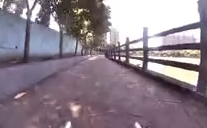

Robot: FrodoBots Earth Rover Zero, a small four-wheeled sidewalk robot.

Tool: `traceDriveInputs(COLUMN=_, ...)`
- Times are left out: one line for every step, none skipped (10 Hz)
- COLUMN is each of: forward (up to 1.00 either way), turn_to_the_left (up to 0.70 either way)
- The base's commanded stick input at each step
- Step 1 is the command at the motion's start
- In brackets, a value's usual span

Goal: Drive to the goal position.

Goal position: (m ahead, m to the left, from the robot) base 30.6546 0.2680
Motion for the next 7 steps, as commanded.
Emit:
traceDriveInputs(forward=0.70, turn_to_the_left=0.00)
traceDriveInputs(forward=0.70, turn_to_the_left=0.00)
traceDriveInputs(forward=0.70, turn_to_the_left=0.00)
traceDriveInputs(forward=0.70, turn_to_the_left=0.00)
traceDriveInputs(forward=0.70, turn_to_the_left=0.00)
traceDriveInputs(forward=0.70, turn_to_the_left=0.00)
traceDriveInputs(forward=0.70, turn_to_the_left=0.00)
